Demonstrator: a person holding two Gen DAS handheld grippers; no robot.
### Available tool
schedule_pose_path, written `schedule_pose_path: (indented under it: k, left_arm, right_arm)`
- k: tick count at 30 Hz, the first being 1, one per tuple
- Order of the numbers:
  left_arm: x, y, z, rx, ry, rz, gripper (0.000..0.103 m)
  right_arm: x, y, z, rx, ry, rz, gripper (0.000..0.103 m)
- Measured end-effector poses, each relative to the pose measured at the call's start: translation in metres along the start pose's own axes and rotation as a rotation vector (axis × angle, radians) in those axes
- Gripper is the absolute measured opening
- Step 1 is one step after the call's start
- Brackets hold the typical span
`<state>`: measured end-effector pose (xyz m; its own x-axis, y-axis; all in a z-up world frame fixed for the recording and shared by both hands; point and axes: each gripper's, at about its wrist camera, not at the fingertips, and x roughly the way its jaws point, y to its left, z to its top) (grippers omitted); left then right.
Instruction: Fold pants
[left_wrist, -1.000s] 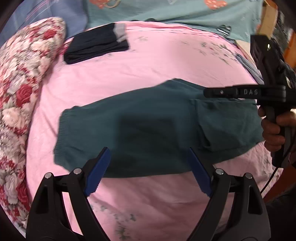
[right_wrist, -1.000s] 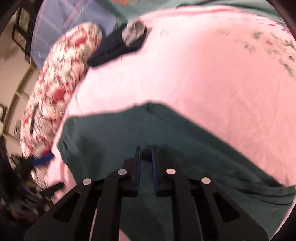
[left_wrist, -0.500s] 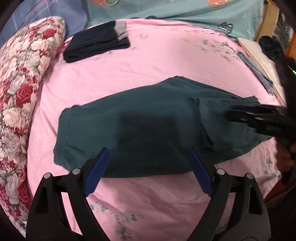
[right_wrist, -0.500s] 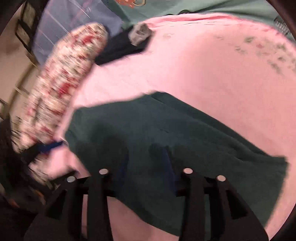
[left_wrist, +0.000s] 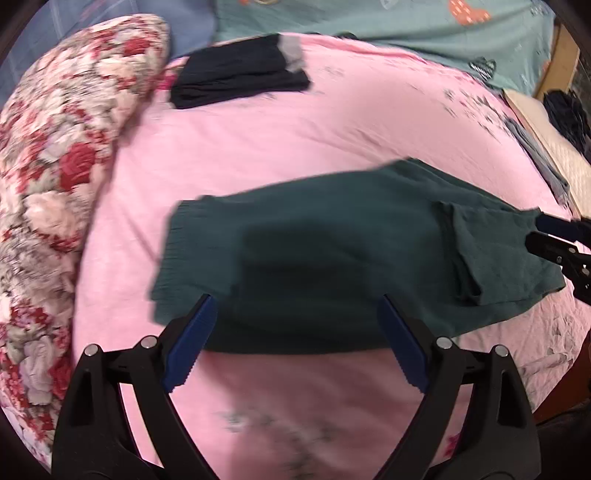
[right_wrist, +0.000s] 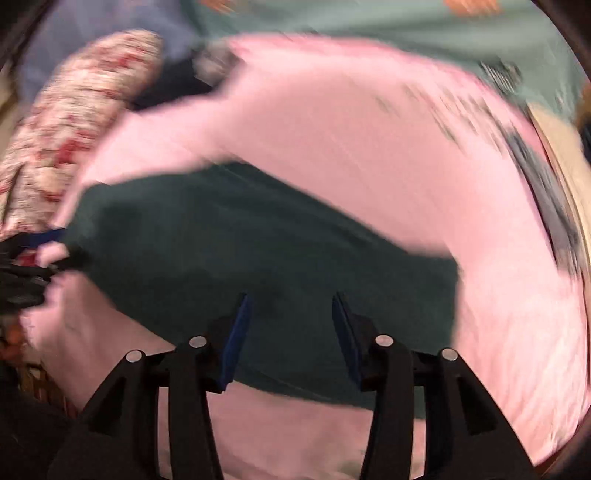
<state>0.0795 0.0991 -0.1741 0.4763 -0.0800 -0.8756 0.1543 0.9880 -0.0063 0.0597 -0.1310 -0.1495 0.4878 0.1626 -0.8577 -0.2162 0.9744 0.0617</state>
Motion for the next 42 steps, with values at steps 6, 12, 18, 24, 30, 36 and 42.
schedule_pose_path:
  k: [6,12,18,24,30,36,42]
  left_arm:
    - [-0.029,0.092,-0.027,-0.145,-0.048,0.107,0.092]
    - [-0.058,0.158,-0.061,-0.27,-0.058,0.19,0.092]
    - [-0.058,0.165,-0.078,-0.32,-0.062,0.165,0.092]
    - [-0.054,0.161,-0.083,-0.337,-0.068,0.134,0.092]
    - [-0.053,0.17,-0.086,-0.36,-0.076,0.118,0.092]
    - [-0.048,0.161,-0.07,-0.323,-0.099,0.07,0.092]
    - [-0.047,0.141,-0.038,-0.233,-0.189,-0.11,0.087]
  right_arm:
    - [0.023,0.112,0.041,-0.199,-0.018,0.172,0.048]
    - [0.069,0.21,0.064,-0.29,0.043,0.255,0.048]
    - [0.088,0.248,0.065,-0.339,0.069,0.259,0.048]
    - [0.109,0.272,0.064,-0.356,0.097,0.243,0.048]
    - [0.135,0.268,0.069,-0.241,0.137,0.185,0.048]
    - [0.129,0.248,0.076,-0.171,0.142,0.24,0.016]
    - [0.096,0.213,0.081,-0.039,0.095,0.33,0.015]
